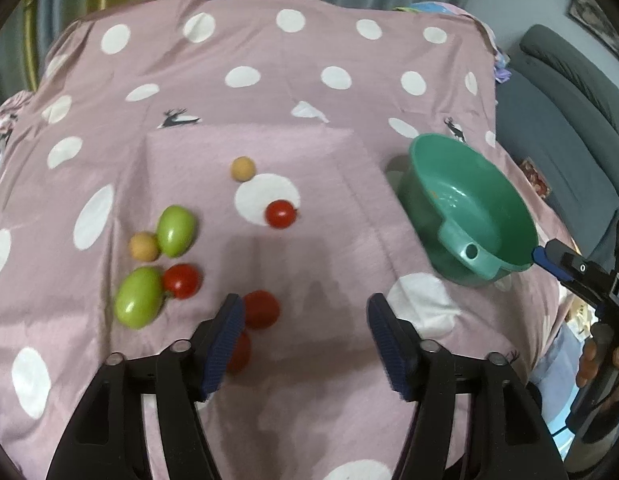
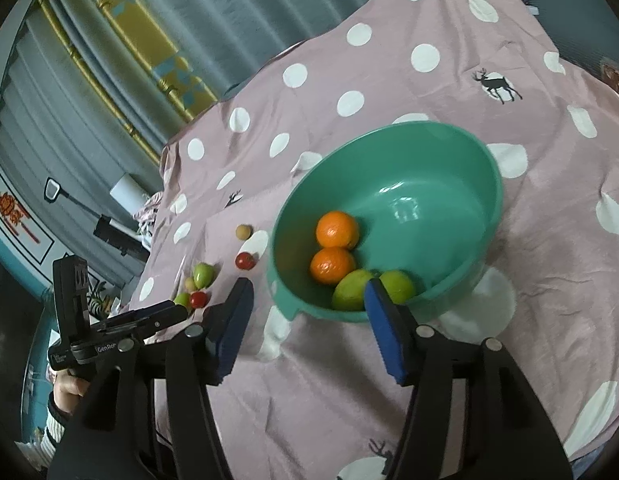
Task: Organize fruits
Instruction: 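Open both tools to release the green fruits and withdraw from the bowl, then reach the left tool toward the large red tomato on the cloth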
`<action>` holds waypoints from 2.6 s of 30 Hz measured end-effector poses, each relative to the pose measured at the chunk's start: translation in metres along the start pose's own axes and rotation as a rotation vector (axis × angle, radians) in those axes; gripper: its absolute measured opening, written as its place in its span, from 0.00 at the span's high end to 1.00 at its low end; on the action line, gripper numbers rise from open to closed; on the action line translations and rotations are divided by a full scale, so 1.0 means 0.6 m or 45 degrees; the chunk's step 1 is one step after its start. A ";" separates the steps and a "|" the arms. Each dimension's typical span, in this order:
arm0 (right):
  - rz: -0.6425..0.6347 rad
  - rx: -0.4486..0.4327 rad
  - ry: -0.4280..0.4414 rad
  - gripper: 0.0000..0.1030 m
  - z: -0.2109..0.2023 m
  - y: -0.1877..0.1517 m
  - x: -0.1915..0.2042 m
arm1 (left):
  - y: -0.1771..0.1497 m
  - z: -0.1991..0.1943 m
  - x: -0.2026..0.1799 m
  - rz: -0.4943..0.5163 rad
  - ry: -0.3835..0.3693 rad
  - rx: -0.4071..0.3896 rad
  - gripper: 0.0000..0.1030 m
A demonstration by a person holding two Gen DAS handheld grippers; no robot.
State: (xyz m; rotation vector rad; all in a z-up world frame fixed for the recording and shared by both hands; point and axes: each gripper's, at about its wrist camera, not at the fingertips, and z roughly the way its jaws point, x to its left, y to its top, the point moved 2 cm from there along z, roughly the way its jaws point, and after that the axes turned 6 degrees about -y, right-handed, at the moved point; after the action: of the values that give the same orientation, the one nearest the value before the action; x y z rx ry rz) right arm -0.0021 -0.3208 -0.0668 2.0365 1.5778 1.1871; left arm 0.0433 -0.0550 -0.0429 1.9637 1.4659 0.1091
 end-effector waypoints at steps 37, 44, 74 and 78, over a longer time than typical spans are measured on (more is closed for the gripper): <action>-0.058 0.128 -0.012 0.09 0.039 -0.024 0.089 | -0.072 -0.090 0.132 -0.257 0.149 -0.126 0.09; -0.078 0.149 -0.009 0.09 0.049 -0.028 0.103 | -0.075 -0.081 0.112 -0.164 0.169 -0.100 0.09; -0.283 0.309 0.141 0.09 0.112 -0.063 0.179 | -0.069 -0.007 0.077 -0.012 0.109 0.057 0.09; -0.289 0.323 0.142 0.09 0.119 -0.064 0.181 | -0.066 0.005 0.076 -0.001 0.082 0.079 0.09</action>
State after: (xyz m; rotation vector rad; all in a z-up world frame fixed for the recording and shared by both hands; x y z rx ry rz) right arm 0.0324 -0.1921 -0.0906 1.8956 2.0438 1.0784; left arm 0.0286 -0.0108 -0.0815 2.0266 1.5281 0.1287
